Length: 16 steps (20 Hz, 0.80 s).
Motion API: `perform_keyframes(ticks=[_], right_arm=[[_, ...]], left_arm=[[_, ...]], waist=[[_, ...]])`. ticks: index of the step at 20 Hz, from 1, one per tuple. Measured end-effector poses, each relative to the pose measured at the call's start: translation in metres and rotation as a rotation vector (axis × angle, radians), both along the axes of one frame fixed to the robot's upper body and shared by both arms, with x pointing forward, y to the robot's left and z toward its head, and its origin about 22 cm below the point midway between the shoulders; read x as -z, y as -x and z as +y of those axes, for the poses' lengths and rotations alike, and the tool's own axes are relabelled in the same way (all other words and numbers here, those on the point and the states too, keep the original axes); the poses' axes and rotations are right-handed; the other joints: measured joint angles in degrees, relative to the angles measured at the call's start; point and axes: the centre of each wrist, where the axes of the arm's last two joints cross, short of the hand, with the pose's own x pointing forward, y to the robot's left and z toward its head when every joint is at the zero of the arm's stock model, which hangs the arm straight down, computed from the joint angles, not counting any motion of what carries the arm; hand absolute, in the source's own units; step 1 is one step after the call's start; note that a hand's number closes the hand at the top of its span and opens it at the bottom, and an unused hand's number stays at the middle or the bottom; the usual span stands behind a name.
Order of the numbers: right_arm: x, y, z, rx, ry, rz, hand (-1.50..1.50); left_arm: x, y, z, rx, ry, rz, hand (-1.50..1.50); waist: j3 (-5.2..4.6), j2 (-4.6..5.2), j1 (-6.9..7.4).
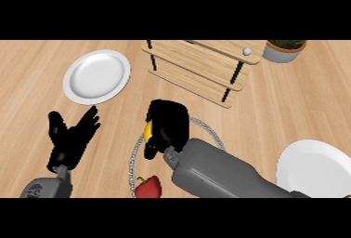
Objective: Pick the lemon from the placemat and place it in the tiered shelf
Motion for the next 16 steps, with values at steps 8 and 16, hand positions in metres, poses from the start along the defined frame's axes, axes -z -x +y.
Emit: perform_keyframes(ticks=[8,16], right_arm=[[-0.087,-0.024,0.026,0.068,-0.035,-0.321,1.5],[-0.171,-0.043,0.044,0.169,-0.058,-0.483,1.5]], left_arm=[[0.006,0.001,-0.001,-0.009,-0.007,0.015,0.0],[0.006,0.002,0.004,-0.031,-0.013,0.022,0.0]], waist=[[-0.16,-1.09,-0.44],[-0.19,-1.39,-1.62]])
